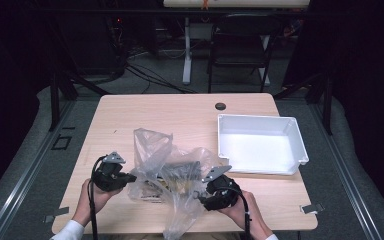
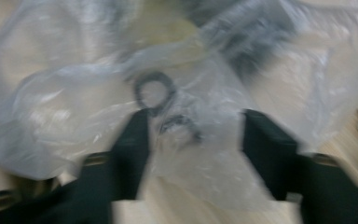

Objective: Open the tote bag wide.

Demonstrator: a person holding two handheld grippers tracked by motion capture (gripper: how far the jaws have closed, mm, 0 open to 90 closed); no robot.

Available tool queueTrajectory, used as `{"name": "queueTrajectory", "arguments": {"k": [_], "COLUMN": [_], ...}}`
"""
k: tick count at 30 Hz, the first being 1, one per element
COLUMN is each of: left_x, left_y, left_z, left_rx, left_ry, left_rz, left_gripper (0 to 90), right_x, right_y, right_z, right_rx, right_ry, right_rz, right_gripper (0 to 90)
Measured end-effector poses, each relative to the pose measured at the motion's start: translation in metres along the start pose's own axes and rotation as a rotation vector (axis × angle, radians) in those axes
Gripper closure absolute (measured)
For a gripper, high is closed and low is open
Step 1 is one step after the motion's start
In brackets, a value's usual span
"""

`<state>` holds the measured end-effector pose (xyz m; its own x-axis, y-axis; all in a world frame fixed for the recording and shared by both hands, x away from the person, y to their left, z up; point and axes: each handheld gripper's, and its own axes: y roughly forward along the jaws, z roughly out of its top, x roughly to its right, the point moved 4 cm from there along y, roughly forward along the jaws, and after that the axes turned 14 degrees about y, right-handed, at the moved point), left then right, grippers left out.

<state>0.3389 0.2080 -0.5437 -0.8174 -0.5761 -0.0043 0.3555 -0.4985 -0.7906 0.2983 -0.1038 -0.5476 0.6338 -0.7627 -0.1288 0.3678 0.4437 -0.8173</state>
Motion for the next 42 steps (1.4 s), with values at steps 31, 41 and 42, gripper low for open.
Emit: {"name": "queueTrajectory", "arguments": {"k": [31,41,42], "left_x": [-0.005,-0.005,-0.005], "left_y": [0.004,0.005,0.005], "left_z": [-0.006,-0.007,-0.007], "left_rx": [-0.042,-0.053,-0.054], "left_ry": [-0.022,-0.020,-0.021], "left_rz": [-0.025,-0.034,-0.033], "left_gripper": [89.9,90.0,90.0], "right_x": [-0.026,-0.015,-0.015], "right_y": [0.002,0.006,0.006], "right_z": [-0.003,-0.006,-0.006], "right_rx": [0.012,0.026,0.026], "right_ry": [-0.053,-0.037,-0.037], "right_rz": [0.137,0.049,0.049], "right_gripper": [43.7,90.0,90.0]}}
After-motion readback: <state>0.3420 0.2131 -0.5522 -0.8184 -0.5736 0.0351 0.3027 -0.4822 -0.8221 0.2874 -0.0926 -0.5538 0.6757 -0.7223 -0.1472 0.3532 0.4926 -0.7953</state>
